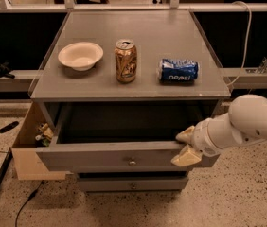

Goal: Open top drawer

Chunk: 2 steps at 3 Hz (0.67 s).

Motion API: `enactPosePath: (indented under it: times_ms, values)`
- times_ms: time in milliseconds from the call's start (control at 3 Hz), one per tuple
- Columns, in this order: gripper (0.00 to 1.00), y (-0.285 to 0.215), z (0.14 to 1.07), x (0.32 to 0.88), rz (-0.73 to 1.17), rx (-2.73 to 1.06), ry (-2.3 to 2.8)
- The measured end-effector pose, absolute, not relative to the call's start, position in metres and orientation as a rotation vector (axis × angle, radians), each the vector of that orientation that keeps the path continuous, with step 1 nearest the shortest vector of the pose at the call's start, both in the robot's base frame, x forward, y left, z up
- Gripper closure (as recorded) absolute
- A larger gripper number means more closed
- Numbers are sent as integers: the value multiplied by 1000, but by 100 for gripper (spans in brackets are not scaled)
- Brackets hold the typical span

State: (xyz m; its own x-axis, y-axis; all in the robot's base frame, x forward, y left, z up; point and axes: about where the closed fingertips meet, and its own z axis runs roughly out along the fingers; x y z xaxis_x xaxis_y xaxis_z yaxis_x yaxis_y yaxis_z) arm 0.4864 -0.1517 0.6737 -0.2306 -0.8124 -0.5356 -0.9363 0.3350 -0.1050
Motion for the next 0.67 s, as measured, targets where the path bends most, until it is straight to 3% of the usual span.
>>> enactPosePath:
  times_ms: [333,667]
  values:
    - [0,-153,669,487,321,-1527,2105]
    - [0,-153,669,487,321,-1528,2105]
